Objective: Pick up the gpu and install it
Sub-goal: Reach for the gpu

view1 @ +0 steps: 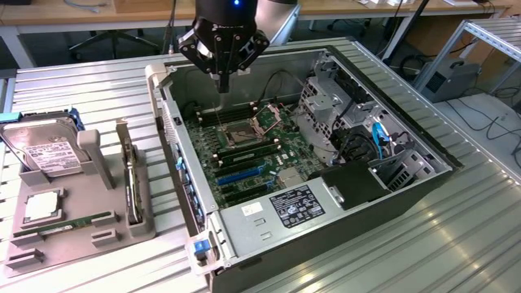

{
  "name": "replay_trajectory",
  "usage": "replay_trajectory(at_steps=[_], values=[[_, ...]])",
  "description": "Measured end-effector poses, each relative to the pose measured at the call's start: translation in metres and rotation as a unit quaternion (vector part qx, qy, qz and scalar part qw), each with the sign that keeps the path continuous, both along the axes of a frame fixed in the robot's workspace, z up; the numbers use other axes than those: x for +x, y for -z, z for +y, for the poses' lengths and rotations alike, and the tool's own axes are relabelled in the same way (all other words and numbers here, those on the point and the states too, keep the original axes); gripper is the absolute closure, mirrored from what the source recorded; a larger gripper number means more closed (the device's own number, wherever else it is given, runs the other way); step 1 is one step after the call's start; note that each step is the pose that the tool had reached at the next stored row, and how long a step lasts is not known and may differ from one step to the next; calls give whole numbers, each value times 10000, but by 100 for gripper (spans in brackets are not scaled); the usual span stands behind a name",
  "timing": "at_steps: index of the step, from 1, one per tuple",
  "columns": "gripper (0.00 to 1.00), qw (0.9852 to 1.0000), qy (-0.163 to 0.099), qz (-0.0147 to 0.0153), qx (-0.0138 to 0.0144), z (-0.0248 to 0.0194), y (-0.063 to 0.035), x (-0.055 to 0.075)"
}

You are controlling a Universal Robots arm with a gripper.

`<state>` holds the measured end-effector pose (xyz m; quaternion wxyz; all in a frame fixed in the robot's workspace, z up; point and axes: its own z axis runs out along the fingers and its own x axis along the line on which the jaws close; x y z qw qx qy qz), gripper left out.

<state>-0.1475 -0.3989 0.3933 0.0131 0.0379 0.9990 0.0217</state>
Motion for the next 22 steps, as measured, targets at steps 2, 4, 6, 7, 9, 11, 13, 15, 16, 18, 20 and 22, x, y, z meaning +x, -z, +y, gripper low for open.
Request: replay_trajectory(at_steps=[2,4,6,7,9,11,13,15,16,18,20,22], values=[[89,10000,0,0,0,0,0,-5],[89,10000,0,0,0,0,0,-11],[89,10000,0,0,0,0,0,-16],[89,10000,0,0,0,0,0,-18],[89,10000,0,0,0,0,0,-23],[89,10000,0,0,0,0,0,-27],[89,10000,0,0,0,0,0,-32],[89,10000,0,0,0,0,0,-39],[89,10000,0,0,0,0,0,-42],[89,10000,0,0,0,0,0,-46],[89,10000,0,0,0,0,0,-50],[89,10000,0,0,0,0,0,-53]])
